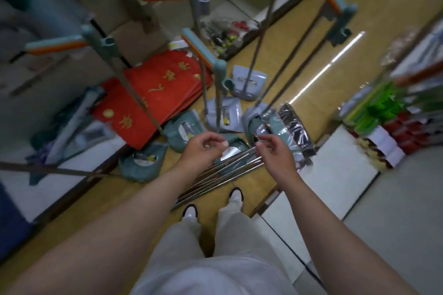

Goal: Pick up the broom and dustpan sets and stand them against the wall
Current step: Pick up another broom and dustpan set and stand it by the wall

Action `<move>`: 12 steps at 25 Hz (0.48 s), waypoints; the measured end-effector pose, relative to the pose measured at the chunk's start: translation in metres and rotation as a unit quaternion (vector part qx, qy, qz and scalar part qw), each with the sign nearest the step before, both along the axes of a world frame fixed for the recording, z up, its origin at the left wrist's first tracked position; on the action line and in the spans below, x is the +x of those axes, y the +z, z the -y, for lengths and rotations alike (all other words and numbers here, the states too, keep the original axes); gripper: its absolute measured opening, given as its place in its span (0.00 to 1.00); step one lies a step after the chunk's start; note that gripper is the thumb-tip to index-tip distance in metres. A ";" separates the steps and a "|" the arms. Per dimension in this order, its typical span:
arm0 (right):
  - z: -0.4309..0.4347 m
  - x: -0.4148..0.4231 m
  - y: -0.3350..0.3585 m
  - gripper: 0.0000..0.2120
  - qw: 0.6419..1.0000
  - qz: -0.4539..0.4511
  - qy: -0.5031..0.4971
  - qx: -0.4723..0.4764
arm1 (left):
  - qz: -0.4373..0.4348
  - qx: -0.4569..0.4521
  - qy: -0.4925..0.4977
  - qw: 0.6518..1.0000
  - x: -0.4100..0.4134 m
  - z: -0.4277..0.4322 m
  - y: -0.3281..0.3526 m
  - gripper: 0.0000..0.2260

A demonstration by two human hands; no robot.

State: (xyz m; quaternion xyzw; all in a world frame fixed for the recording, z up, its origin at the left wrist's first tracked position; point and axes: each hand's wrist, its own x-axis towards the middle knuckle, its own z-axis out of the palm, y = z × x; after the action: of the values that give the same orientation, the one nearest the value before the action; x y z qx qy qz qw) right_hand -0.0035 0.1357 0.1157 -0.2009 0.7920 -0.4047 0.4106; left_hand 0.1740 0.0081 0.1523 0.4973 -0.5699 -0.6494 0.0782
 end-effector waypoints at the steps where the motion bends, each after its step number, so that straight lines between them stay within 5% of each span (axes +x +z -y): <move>1: 0.010 -0.003 -0.003 0.05 1.000 -0.002 0.023 0.003 | 0.005 0.008 0.031 0.999 0.007 0.002 -0.001 0.02; 7: 0.071 0.006 -0.035 0.05 0.990 -0.011 0.139 0.031 | 0.057 0.045 0.181 0.981 0.066 0.003 -0.029 0.04; 12: 0.092 0.022 -0.098 0.09 0.980 -0.028 0.158 0.114 | 0.066 0.060 0.186 0.979 0.087 0.016 -0.074 0.03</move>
State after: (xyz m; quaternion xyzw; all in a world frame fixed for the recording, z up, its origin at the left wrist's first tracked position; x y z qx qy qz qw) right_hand 0.0180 0.0440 0.0182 -0.2866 0.8023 -0.2362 0.4673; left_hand 0.2612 -0.0081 0.0785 0.6400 -0.4312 -0.6226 0.1293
